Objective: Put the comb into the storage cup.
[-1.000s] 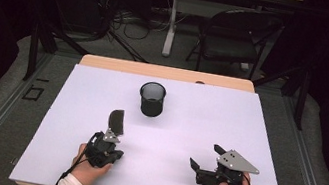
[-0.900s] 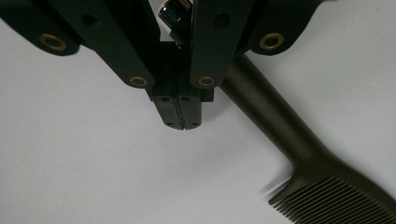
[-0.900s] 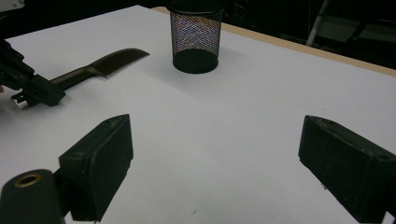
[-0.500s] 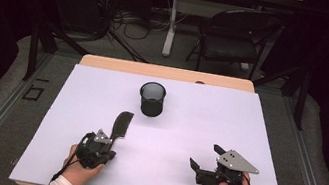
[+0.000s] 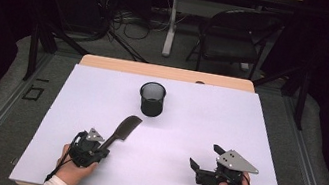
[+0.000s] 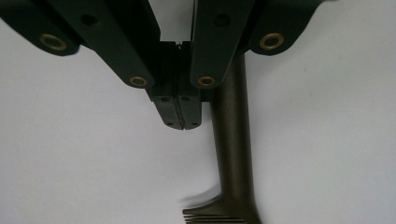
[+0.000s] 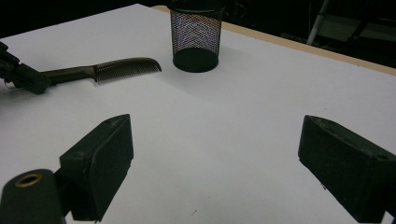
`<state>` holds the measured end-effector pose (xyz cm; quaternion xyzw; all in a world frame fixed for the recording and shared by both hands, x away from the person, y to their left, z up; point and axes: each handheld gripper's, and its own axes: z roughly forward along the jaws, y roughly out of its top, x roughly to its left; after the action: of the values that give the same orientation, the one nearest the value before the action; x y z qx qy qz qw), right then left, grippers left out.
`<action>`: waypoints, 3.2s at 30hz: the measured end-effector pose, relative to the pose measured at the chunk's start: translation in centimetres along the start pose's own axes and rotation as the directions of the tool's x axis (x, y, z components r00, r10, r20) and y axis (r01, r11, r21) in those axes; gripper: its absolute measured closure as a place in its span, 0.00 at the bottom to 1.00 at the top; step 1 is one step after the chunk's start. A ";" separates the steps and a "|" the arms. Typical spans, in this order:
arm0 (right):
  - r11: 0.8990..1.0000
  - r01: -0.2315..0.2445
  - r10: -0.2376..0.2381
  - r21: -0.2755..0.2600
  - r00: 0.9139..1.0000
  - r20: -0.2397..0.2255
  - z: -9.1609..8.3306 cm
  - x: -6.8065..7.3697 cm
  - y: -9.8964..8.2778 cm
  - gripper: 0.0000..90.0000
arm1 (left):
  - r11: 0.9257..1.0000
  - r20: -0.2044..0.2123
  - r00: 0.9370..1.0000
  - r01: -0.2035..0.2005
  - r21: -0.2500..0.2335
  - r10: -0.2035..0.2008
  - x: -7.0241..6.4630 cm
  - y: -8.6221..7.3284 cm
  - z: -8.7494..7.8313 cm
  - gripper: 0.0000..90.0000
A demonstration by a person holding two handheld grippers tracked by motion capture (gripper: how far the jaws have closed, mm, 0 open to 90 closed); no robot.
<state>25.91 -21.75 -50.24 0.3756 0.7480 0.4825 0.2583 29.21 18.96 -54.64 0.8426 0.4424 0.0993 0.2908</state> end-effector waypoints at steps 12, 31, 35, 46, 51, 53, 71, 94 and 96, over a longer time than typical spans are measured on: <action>1.000 0.002 -0.002 0.000 1.000 0.000 -0.1 0.0 0.0 0.12 | 1.000 -0.023 1.000 0.010 -0.024 -0.011 1.1 -0.3 -0.5 1.00; 1.000 -0.004 0.004 -0.008 1.000 -0.002 -0.1 -0.1 0.0 0.12 | 0.999 -0.031 0.999 0.028 -0.044 -0.029 2.3 -0.5 -1.1 1.00; 1.000 -0.003 0.003 -0.008 1.000 -0.002 -0.1 -0.1 0.0 0.12 | 0.998 -0.018 0.999 0.032 -0.062 -0.034 2.3 -0.6 -1.4 1.00; 1.000 -0.002 0.002 -0.007 1.000 -0.003 -0.1 -0.1 0.0 0.12 | 0.993 0.006 0.999 0.047 -0.107 -0.047 2.1 -0.5 -2.4 0.93; 1.000 -0.001 0.001 -0.002 1.000 -0.002 -0.2 -0.1 0.0 0.12 | 0.990 0.013 0.998 0.059 -0.126 -0.058 2.3 -0.6 -2.8 0.87; 1.000 -0.002 0.002 -0.004 1.000 -0.002 -0.2 -0.1 0.0 0.12 | 0.990 0.016 0.998 0.062 -0.128 -0.061 2.4 -0.6 -2.8 0.85; 1.000 -0.002 0.002 0.001 1.000 0.000 -0.1 -0.2 -0.1 0.13 | 0.988 0.021 0.998 0.058 -0.144 -0.056 2.6 -0.4 -3.4 0.61; 1.000 -0.006 0.006 0.003 1.000 -0.003 0.1 -0.1 -0.2 0.14 | 0.993 0.069 0.997 -0.013 -0.121 0.021 2.0 0.5 -3.2 0.16; 1.000 -0.006 0.007 0.008 1.000 -0.002 0.1 -0.1 -0.2 0.14 | 0.994 0.075 0.997 -0.023 -0.111 0.031 1.9 0.7 -3.2 0.14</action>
<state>26.00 -21.87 -50.41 0.3784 0.7489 0.4809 0.2544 29.45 21.48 -51.81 0.8342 0.4134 0.0953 0.3523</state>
